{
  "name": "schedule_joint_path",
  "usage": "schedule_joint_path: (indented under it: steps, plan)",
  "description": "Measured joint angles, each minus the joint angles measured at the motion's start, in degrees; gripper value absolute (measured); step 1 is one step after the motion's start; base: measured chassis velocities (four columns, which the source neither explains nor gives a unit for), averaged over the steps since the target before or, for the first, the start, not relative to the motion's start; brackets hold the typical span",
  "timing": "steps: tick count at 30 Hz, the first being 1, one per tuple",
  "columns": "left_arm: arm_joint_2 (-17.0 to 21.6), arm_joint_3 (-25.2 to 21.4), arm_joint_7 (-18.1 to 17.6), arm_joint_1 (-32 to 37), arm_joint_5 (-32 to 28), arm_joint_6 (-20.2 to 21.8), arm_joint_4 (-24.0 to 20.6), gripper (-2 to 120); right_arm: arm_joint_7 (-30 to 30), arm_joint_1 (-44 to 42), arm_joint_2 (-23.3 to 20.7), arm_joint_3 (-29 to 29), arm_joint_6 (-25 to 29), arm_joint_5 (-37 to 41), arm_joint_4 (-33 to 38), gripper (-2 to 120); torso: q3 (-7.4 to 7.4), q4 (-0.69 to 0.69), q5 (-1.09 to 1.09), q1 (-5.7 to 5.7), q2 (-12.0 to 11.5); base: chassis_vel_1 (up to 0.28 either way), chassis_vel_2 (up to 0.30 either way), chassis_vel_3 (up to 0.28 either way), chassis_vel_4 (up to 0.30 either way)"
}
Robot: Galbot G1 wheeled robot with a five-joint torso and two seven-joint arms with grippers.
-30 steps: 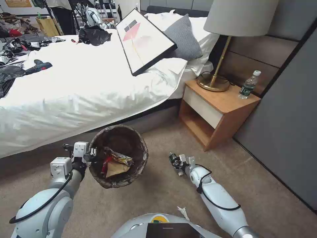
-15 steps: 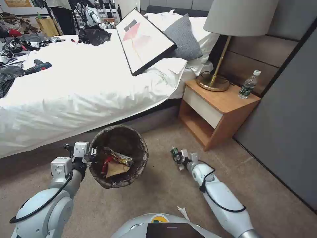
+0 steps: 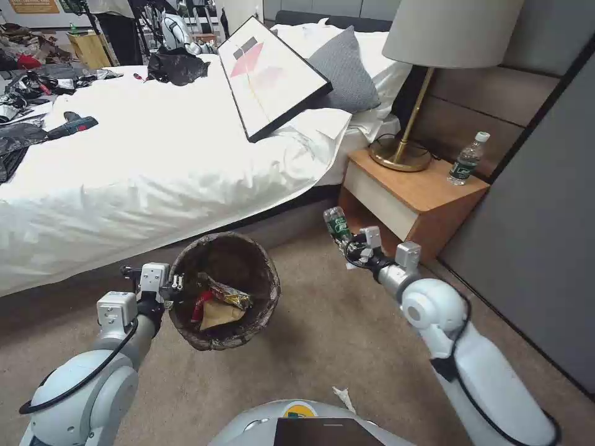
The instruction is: Pick up the trash bin, then pick up the garbage from the floor and place it into the trash bin.
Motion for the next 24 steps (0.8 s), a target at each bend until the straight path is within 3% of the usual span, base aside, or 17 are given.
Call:
schedule_joint_path:
  steps: [9,24]
  plan:
    - [0.21,0.79,0.00,-0.43,-0.03,0.00,0.00,3,1.96,3.13,-3.93,-1.06,-1.78,8.68,11.03,31,0.00,0.00,0.00,0.00,0.00,0.000,0.000,0.000,0.000]
    - [-0.18,1.35,-0.12,-0.14,0.66,0.00,0.00,3,-1.83,9.62,-3.43,-11.01,-3.97,10.78,13.96,31,0.00,0.00,0.00,0.00,0.00,0.000,0.000,0.000,0.000]
